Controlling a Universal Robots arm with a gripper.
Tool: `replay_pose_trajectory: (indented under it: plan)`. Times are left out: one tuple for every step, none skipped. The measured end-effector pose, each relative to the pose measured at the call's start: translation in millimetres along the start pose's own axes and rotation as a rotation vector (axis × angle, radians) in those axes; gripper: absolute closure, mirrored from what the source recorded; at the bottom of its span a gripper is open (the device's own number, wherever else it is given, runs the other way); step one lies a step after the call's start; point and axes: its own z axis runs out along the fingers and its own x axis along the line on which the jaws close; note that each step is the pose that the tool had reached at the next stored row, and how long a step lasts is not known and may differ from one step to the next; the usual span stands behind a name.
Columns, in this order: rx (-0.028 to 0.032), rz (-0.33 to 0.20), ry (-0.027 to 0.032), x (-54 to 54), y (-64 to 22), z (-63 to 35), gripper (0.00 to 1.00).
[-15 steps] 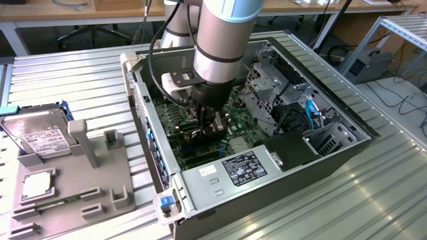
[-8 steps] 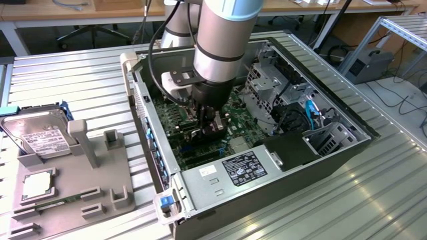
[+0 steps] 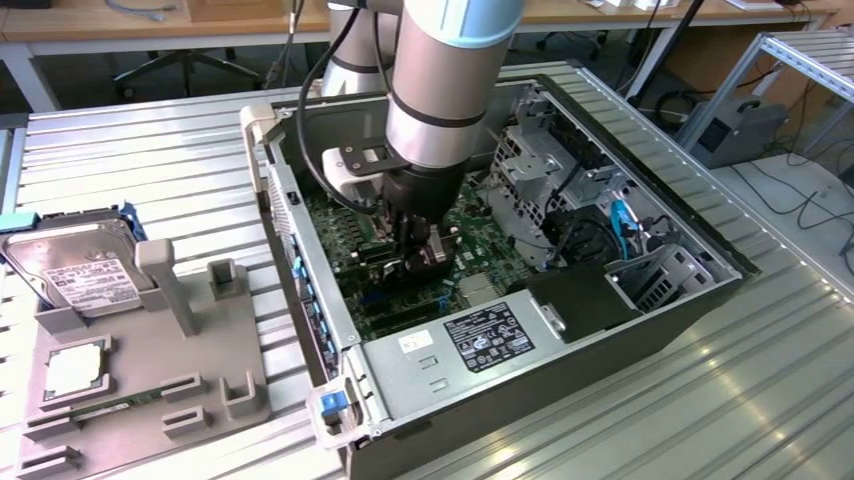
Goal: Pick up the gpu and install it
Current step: 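Insert the gpu into the slot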
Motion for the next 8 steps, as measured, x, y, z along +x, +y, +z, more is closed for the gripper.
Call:
replay_pose_trajectory:
  plan:
    - [0.0001, 0.0, -0.0002, 0.0, 0.7, 0.1, 0.74]
    - [0.0, 0.0, -0.0003, 0.0, 2.7, 0.2, 0.74]
    - [0.0005, 0.0, -0.0002, 0.0, 3.8, 0.1, 0.74]
    - [0.0006, 0.0, -0.0002, 0.1, 4.0, -0.3, 0.74]
    - [0.0011, 0.0, -0.0012, -0.1, 4.1, -2.0, 0.74]
    - [0.0006, 0.0, -0.001, -0.2, 4.3, -4.4, 0.74]
    - [0.0006, 0.0, 0.0, -0.1, 4.2, -6.7, 0.74]
    - [0.0007, 0.0, -0.0002, -0.1, 4.2, -6.6, 0.74]
